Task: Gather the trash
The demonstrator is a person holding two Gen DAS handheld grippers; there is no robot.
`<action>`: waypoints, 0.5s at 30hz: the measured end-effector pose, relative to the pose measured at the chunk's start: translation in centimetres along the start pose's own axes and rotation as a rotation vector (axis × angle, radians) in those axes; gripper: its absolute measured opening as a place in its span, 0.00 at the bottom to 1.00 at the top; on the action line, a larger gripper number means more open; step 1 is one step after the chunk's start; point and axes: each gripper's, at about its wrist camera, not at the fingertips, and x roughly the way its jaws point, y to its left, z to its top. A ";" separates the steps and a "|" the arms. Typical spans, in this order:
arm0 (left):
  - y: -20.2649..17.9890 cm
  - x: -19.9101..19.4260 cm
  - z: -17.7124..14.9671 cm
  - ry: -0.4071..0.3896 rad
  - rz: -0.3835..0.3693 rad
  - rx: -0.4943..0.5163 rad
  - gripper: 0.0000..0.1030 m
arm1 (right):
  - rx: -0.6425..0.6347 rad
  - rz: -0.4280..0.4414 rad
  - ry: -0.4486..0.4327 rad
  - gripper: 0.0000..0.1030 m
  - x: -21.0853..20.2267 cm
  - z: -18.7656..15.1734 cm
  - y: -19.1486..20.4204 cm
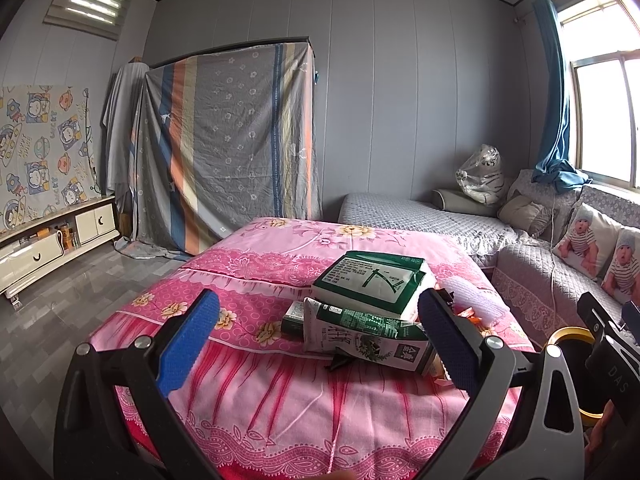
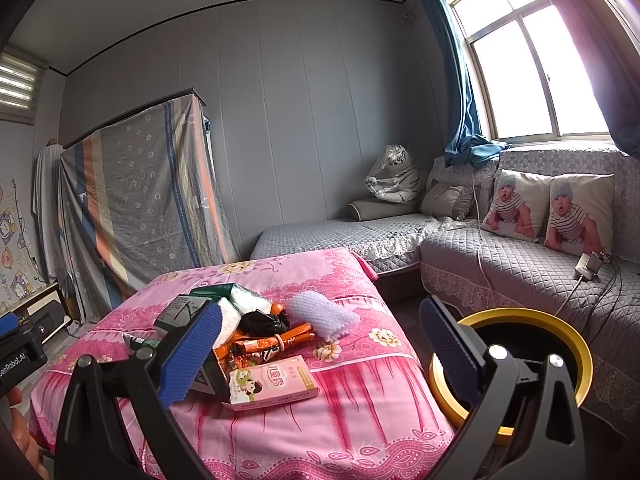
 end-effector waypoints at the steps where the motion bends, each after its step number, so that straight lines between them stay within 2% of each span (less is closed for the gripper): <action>1: 0.0 0.0 0.0 0.000 0.000 0.000 0.92 | 0.000 0.001 0.001 0.93 0.0 0.1 0.0; 15: 0.1 -0.1 0.5 -0.004 0.001 0.000 0.92 | 0.005 0.000 0.003 0.93 0.0 -0.1 0.0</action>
